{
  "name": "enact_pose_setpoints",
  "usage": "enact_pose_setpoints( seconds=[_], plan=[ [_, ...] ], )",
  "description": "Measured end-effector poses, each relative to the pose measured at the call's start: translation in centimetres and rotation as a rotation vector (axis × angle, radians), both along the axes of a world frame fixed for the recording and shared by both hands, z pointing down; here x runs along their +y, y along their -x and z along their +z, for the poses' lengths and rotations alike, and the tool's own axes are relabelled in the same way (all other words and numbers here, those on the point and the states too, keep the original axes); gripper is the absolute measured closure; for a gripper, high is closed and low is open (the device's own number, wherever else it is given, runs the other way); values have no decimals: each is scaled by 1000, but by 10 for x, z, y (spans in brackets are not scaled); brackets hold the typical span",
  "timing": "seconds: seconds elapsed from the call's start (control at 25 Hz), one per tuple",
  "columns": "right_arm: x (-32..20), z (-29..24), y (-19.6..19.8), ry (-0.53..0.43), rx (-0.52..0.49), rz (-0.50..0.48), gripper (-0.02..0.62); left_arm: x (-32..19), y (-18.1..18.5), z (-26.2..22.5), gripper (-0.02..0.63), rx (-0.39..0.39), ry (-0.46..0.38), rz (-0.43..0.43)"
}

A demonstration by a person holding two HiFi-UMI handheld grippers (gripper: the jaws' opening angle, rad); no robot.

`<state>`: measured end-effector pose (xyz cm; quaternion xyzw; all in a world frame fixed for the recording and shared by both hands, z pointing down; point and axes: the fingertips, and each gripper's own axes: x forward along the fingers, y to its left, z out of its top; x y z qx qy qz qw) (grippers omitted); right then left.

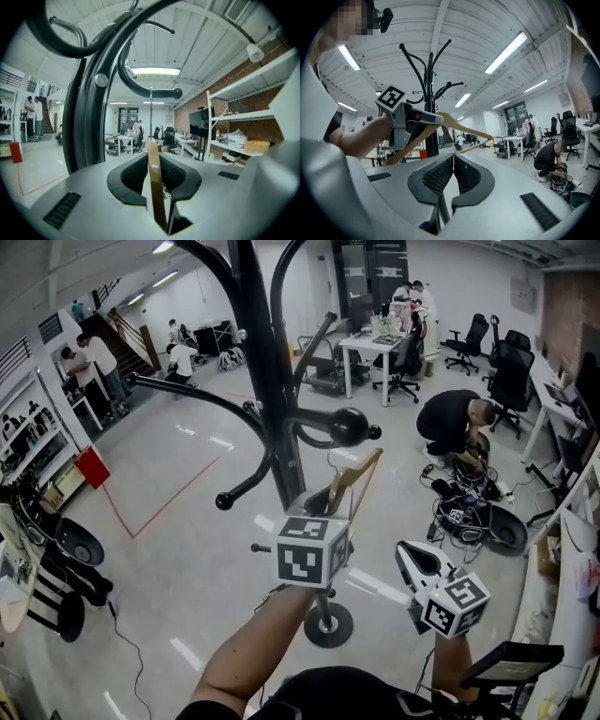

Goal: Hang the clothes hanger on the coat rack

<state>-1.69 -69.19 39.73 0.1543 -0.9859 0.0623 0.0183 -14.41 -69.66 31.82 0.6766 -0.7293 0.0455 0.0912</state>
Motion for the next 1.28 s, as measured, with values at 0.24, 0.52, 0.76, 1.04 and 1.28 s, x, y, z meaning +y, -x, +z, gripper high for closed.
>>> enact_pose_setpoints(
  seconds=[0.24, 0.52, 0.76, 1.04, 1.28],
  plan=[
    [0, -3, -2, -18, 25, 8, 588, 6, -3, -4, 551, -66, -13, -8],
    [3, -5, -2, -28, 11, 5, 588, 11, -5, -5, 548, -106, -21, 5],
    [30, -7, 7, -29, 13, 12, 588, 39, 4, -18, 531, -158, -55, 10],
    [33, -8, 4, -23, 25, 31, 588, 45, 5, -33, 531, -197, -94, 14],
    [34, -4, 1, -21, 36, 50, 588, 48, -1, -30, 531, -178, -115, 53]
  ],
)
